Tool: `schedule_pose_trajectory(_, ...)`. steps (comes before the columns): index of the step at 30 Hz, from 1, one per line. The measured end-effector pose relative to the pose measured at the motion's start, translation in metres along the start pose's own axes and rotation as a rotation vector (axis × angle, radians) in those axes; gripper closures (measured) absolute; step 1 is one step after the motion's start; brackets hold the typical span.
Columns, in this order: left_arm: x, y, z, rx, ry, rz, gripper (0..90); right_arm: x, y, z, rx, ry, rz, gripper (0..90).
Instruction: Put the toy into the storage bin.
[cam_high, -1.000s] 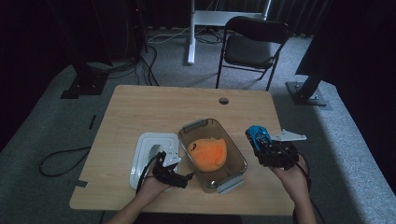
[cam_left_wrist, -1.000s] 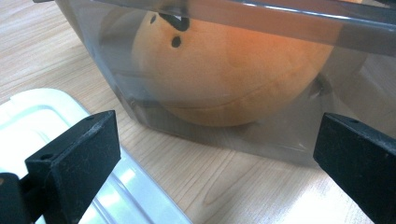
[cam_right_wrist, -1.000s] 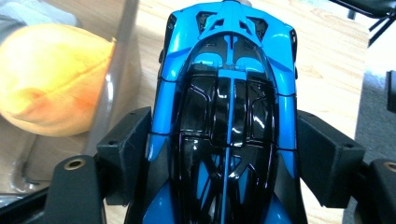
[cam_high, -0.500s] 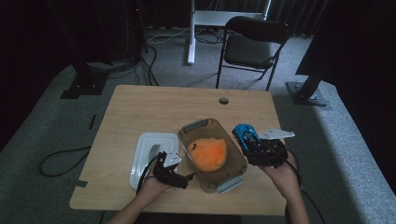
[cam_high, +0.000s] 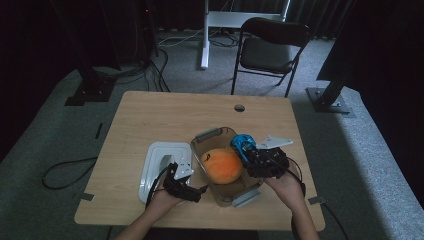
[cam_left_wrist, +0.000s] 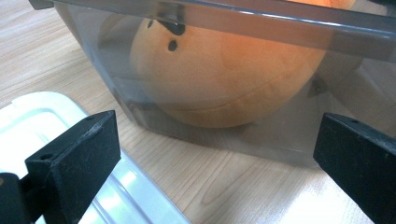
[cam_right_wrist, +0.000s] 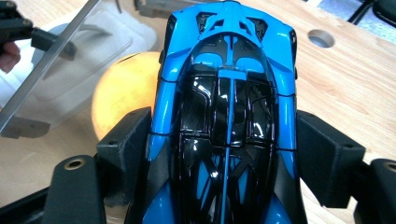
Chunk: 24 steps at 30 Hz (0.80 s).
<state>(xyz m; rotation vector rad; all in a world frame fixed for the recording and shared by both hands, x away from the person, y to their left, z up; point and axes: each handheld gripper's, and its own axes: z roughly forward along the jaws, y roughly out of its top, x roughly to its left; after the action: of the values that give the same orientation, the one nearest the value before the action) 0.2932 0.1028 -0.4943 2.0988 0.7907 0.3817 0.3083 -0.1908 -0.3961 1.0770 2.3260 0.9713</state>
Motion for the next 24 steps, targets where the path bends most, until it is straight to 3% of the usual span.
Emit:
schedule_pose_trajectory(14, 0.001, -0.001, -0.001, 0.000, 0.001, -0.005, 1.0, 0.017, 0.005, 0.018, 0.040, 0.048, -0.037, 24.9)
schedule_pose_trajectory(24, 0.001, -0.001, -0.001, -0.001, 0.002, -0.004, 1.0, 0.019, 0.000, 0.031, 0.078, 0.058, -0.043, 24.9)
